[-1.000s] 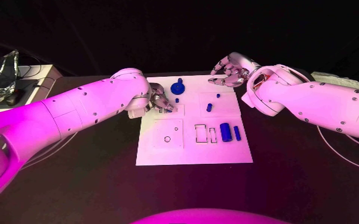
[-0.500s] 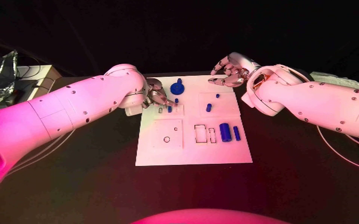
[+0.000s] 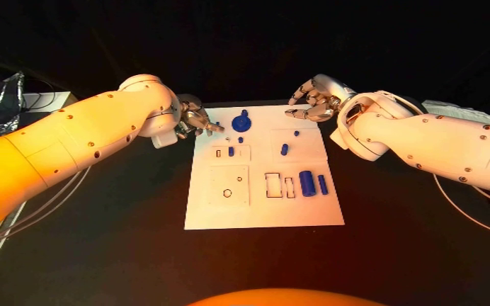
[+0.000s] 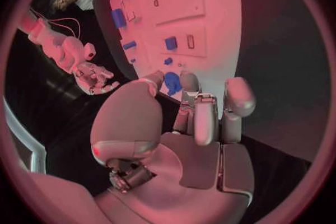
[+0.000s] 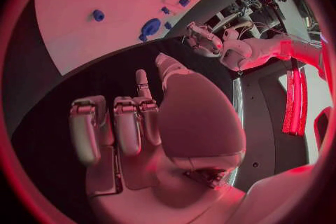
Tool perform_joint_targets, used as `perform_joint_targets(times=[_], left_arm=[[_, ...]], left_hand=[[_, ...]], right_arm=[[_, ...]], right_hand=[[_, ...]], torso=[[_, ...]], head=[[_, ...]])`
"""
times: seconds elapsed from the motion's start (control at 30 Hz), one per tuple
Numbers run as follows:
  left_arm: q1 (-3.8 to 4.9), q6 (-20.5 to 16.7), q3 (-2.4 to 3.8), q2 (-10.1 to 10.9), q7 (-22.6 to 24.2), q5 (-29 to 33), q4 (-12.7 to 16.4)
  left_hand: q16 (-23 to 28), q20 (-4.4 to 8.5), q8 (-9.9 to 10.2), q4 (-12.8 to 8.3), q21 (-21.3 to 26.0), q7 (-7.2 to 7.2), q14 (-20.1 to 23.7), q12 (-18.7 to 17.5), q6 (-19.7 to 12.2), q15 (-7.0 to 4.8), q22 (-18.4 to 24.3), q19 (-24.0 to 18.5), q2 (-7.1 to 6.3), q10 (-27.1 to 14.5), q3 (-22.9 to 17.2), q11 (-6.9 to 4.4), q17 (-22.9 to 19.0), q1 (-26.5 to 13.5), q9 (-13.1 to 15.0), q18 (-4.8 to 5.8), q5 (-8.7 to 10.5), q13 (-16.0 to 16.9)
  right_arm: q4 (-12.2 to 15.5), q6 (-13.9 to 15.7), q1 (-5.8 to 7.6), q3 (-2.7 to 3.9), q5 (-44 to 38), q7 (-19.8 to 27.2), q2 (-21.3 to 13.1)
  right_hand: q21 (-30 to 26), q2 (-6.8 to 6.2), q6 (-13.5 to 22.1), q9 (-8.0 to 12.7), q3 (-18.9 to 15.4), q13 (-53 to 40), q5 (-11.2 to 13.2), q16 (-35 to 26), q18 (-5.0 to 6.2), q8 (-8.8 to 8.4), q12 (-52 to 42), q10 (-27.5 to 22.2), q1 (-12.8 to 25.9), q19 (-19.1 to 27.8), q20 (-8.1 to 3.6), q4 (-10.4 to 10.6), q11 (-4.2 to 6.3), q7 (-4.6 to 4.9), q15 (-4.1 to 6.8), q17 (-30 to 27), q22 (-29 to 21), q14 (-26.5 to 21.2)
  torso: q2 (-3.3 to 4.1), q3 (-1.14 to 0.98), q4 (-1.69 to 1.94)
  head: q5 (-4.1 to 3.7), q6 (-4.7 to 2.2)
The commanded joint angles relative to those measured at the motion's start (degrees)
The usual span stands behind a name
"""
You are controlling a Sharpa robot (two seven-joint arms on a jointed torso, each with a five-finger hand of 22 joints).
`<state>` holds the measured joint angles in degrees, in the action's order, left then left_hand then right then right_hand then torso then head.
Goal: Assemble the parts on the task board
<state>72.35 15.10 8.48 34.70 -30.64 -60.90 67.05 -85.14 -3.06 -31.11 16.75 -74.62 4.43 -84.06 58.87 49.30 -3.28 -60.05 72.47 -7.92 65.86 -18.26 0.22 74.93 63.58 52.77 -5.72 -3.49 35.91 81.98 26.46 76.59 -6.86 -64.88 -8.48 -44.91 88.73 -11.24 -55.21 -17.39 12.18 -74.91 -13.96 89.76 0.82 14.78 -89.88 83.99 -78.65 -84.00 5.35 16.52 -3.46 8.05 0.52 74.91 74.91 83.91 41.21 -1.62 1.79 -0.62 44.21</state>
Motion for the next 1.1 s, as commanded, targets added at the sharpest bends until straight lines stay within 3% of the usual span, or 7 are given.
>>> perform_joint_targets(times=[0.03,0.27,0.47,0.7,0.87,1.1], left_arm=[[0.15,2.4,0.56,-0.2,0.7,2.3,-2.6],[0.61,1.3,1.29,-1.6,1.3,3.1,-9.2],[1.07,0.2,1.4,-3.7,1.6,3.2,-12.5],[1.32,-1.6,1.39,-6.1,1.9,3.1,-15.4],[1.47,-3.0,1.39,-7.2,2.1,3.1,-16.6],[1.83,-3.0,1.36,-8.2,2.1,3.1,-17.3]], left_hand=[[-0.1,-0.34,1.1,-0.1,0.1,0.62,-3.0,-1.4,-0.8,0.59,0.1,-0.1,0.96,-1.8,-0.6,0.57,6.9,1.3,-0.9,-0.6,-0.24,-2.1],[-0.9,-0.63,1.5,0.0,-0.7,1.06,-3.5,0.1,-1.8,0.92,-1.4,0.9,0.52,-0.8,-0.3,0.96,8.2,1.1,-1.3,-0.31,-0.11,-0.3],[-1.3,-0.73,1.3,0.1,-1.2,1.11,-3.8,0.9,-1.9,0.98,-2.2,1.5,0.2,-0.1,0.3,1.01,8.8,0.4,-1.4,-0.17,-0.07,0.7],[-1.7,-0.89,1.8,0.1,-1.4,1.44,-4.0,1.2,-2.8,1.24,-2.5,1.7,-0.09,-0.4,1.4,1.31,9.3,-0.8,-2.2,-0.12,-0.01,0.8],[-2.0,-0.96,1.7,0.1,-1.7,1.47,-4.1,2.8,-2.7,1.32,-3.0,2.0,-0.51,0.5,3.1,1.36,9.8,-1.9,-2.7,-0.06,0.01,2.9],[-2.2,-0.97,1.7,0.0,-1.9,1.48,-4.2,3.2,-2.7,1.34,-3.3,2.1,-0.79,0.7,3.9,1.38,10.1,-2.0,-2.9,0.0,0.05,3.5]], right_arm=[[0.0,0.0,-0.03,0.01,-0.8,0.1,-0.1],[0.0,0.2,-0.01,0.01,-1.0,-0.1,-0.4],[0.2,0.3,0.02,0.02,-1.2,-0.2,-0.4],[0.4,0.6,0.08,0.04,-1.4,-0.3,-0.4],[0.6,0.8,0.12,0.07,-1.5,-0.2,-0.4],[0.7,1.0,0.17,0.11,-1.6,-0.2,-0.4]], right_hand=[[-0.3,-0.01,0.6,-0.2,-0.3,-14.9,-1.1,0.2,-0.41,-0.08,0.1,5.8,0.6,-5.3,-0.03,0.0,-0.03,0.06,0.08,15.0,14.0,6.1],[-0.4,-0.02,0.6,-0.2,-0.3,-14.9,-1.3,0.2,-0.39,-0.08,0.1,5.8,0.6,-5.2,-0.02,0.1,-0.04,0.06,0.08,15.0,13.9,6.1],[-0.4,-0.02,0.6,-0.2,-0.3,-14.9,-1.3,0.2,-0.39,-0.08,0.1,5.8,0.6,-5.2,-0.02,0.1,-0.04,0.06,0.08,15.0,13.9,6.1],[-0.4,-0.06,0.7,-0.2,-0.3,-14.8,-1.5,0.2,-0.38,-0.08,0.2,5.7,0.7,-5.2,-0.03,0.1,-0.05,0.07,0.08,15.0,13.9,6.1],[-0.4,-0.09,0.7,-0.2,-0.3,-14.8,-1.5,0.2,-0.37,-0.09,0.2,5.7,0.7,-5.2,-0.03,0.1,-0.05,0.08,0.08,15.0,13.9,6.1],[-0.4,-0.09,0.7,-0.2,-0.3,-14.8,-1.5,0.2,-0.37,-0.09,0.2,5.7,0.7,-5.2,-0.03,0.1,-0.05,0.08,0.08,15.0,13.9,6.1]], torso=[[0.15,-0.03,-0.22],[0.6,0.05,-0.41],[1.28,0.16,-0.53],[1.93,0.24,-0.72],[2.32,0.27,-0.83],[2.43,0.27,-0.81]], head=[[0.35,-0.33],[0.46,-0.75],[0.69,-1.13],[1.0,-1.5],[1.03,-1.87],[0.82,-1.45]])
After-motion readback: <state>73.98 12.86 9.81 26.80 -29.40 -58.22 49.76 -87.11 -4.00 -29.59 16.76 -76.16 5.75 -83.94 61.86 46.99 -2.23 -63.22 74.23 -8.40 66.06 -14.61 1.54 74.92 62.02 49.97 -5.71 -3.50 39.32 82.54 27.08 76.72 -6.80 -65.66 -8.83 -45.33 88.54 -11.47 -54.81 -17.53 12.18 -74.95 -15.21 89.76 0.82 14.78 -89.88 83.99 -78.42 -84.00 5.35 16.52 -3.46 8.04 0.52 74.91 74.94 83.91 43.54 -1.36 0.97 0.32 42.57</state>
